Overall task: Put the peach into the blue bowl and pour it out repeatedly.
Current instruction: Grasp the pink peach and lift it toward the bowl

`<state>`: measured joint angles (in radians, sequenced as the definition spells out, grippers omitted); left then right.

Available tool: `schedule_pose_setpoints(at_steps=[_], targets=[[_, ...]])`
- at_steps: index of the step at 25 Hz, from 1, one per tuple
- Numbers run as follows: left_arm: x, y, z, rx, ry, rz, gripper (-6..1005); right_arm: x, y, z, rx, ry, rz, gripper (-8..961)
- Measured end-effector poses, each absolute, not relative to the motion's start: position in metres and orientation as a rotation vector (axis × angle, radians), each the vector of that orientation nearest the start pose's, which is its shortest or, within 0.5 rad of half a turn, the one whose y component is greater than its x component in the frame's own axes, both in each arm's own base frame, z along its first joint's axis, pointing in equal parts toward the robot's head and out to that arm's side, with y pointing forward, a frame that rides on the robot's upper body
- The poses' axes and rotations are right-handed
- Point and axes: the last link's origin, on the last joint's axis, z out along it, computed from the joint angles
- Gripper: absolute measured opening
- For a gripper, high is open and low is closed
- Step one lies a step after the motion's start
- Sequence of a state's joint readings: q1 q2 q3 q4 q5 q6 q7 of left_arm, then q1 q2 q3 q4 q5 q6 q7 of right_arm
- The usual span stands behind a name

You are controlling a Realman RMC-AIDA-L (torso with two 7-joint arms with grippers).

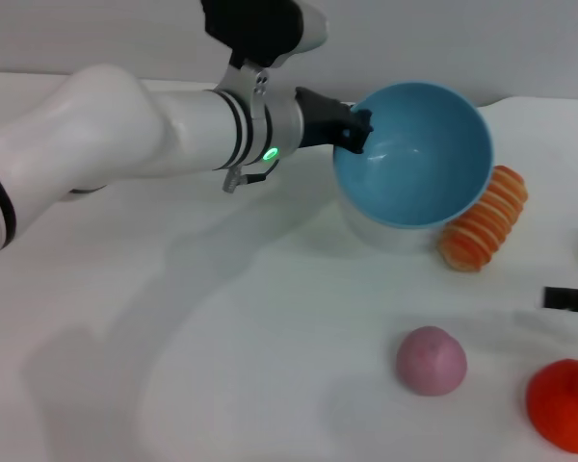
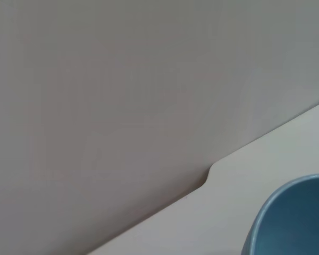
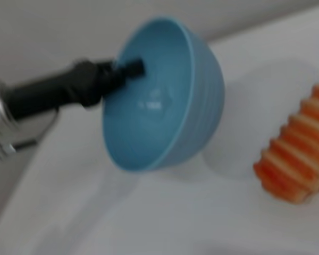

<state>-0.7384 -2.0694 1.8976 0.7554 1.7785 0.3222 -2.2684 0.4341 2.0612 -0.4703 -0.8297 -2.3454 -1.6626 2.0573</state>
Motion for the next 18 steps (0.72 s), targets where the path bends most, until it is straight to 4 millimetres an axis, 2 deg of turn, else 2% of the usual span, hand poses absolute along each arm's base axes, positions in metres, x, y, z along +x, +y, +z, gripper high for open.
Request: schedule_pose_setpoints(at_steps=[6, 11, 18], targets=[[-0.167, 0.413, -0.110, -2.360, -0.769, -0.264, 0, 0.319, 0.316, -0.003, -2.454, 1.638, 0.223, 365], [-0.170, 0.412, -0.112, -2.358, -0.769, -0.252, -1, 0.313, 0.321, -0.020, -2.471, 1.643, 0.233, 356], [-0.167, 0.410, -0.117, -2.361, -0.727, -0.243, -1, 0.308, 0.315, -0.042, -2.522, 1.678, 0.185, 344]])
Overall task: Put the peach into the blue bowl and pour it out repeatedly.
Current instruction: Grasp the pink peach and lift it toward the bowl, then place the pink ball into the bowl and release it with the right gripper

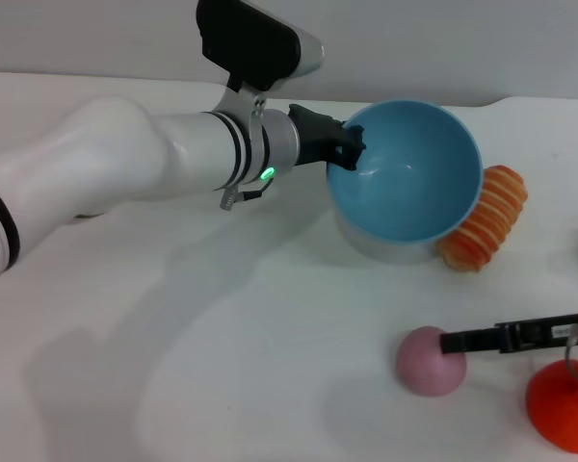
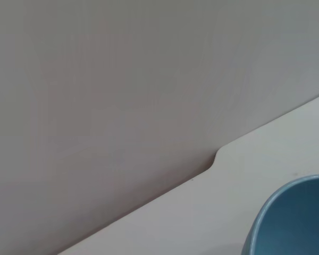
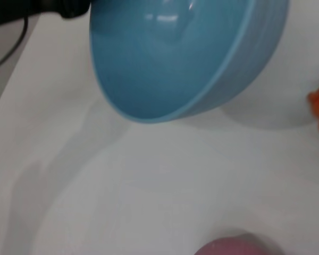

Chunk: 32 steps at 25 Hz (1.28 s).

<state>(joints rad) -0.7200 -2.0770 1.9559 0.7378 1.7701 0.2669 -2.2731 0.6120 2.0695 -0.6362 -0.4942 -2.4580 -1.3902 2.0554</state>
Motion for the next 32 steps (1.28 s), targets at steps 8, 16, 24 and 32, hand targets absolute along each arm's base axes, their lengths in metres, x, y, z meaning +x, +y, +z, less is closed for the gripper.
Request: schedule_pose_setpoints(at_steps=[8, 16, 24, 32], targets=[[-0.165, 0.409, -0.119, -2.359, -0.700, -0.242, 0, 0.312, 0.315, -0.051, -2.501, 1.679, 0.162, 329], [-0.166, 0.409, -0.119, -2.356, -0.700, -0.241, -1, 0.307, 0.316, -0.053, -2.556, 1.603, 0.202, 172], [-0.167, 0.408, -0.120, -2.370, -0.710, -0.232, 0, 0.279, 0.319, -0.026, -2.669, 1.504, 0.478, 73], [-0.179, 0.396, -0.123, -2.422, -0.858, -0.195, 0, 0.246, 0.327, 0.047, -2.668, 1.268, 0.737, 38]])
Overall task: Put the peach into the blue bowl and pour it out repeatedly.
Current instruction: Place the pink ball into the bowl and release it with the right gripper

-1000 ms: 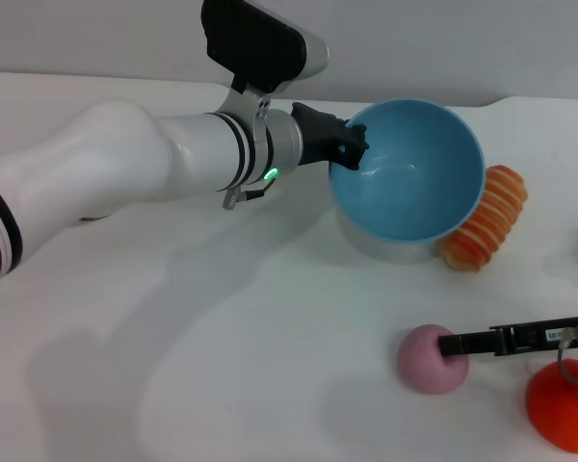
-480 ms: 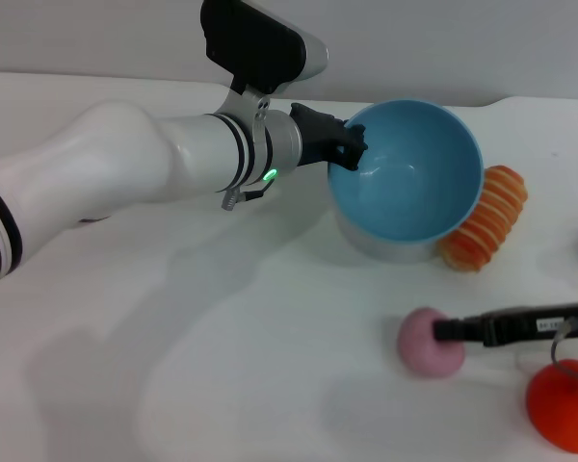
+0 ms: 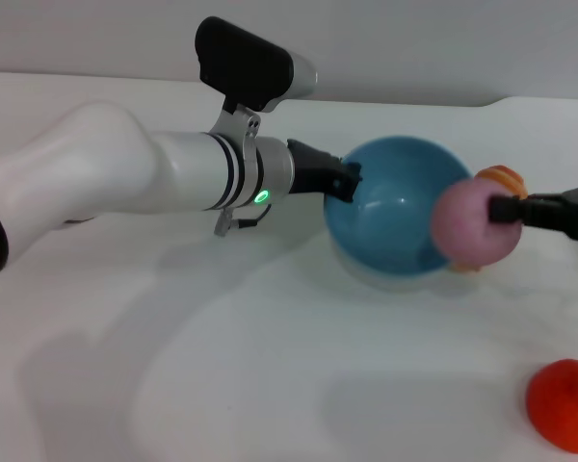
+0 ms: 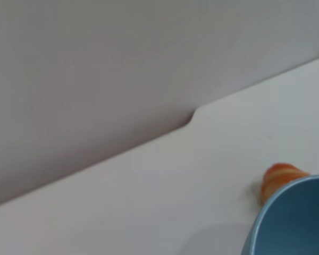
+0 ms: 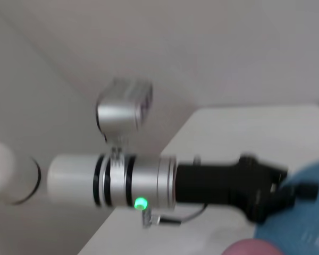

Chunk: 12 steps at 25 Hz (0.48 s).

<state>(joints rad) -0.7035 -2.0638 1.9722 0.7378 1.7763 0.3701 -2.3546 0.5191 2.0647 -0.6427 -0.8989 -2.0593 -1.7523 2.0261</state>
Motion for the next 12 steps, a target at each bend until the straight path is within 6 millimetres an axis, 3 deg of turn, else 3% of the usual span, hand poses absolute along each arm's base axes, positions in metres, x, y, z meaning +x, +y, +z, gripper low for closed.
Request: schedule_pose_setpoints(at_steps=[4, 12], targets=[[-0.181, 0.391, -0.125, -2.446, -0.894, -0.182, 0, 0.245, 0.334, 0.050, -2.631, 1.252, 0.723, 37], [-0.167, 0.385, -0.131, -2.499, -0.904, -0.198, -1, 0.256, 0.341, 0.026, -2.596, 1.238, 0.722, 38]])
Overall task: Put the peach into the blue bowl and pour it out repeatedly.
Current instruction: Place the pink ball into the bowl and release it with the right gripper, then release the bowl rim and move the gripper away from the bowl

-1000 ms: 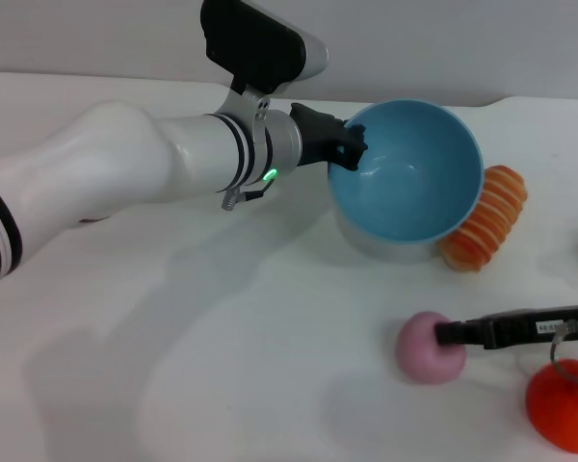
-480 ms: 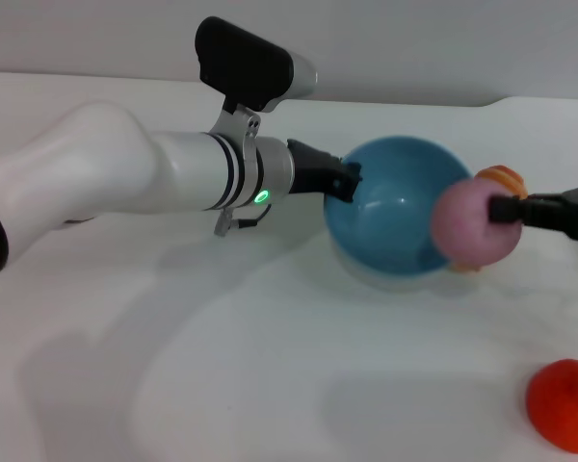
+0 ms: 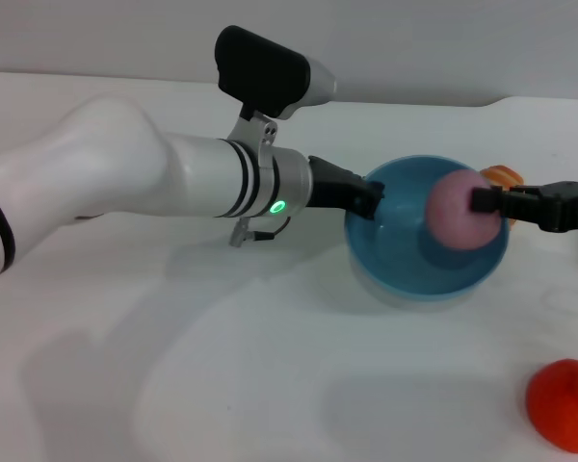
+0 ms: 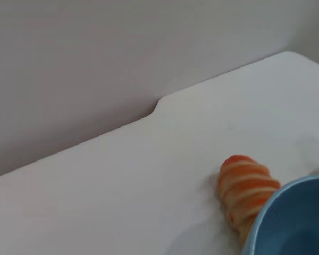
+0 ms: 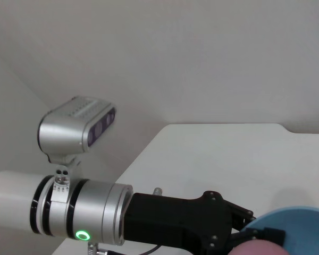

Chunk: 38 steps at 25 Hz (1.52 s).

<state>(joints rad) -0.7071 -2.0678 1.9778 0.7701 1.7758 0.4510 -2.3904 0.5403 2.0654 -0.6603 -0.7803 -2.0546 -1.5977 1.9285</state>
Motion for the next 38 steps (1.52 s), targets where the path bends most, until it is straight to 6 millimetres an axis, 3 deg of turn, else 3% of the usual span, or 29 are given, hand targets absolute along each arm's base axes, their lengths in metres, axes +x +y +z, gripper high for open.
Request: schedule_pose_setpoints(at_steps=[3, 14, 24, 38], targets=[[-0.164, 0.385, -0.132, -2.502, -0.893, -0.207, 0, 0.257, 0.343, 0.022, -2.596, 1.216, 0.721, 172], [-0.170, 0.383, -0.132, -2.496, -0.908, -0.193, 0, 0.272, 0.339, 0.024, -2.489, 1.212, 0.802, 397], [-0.174, 0.366, -0.149, -2.563, -0.821, -0.111, 4, 0.295, 0.321, 0.025, -2.386, 1.267, 0.867, 401], [-0.176, 0.362, -0.153, -2.540, -0.798, -0.128, 37, 0.301, 0.312, 0.019, -2.357, 1.284, 0.919, 401]])
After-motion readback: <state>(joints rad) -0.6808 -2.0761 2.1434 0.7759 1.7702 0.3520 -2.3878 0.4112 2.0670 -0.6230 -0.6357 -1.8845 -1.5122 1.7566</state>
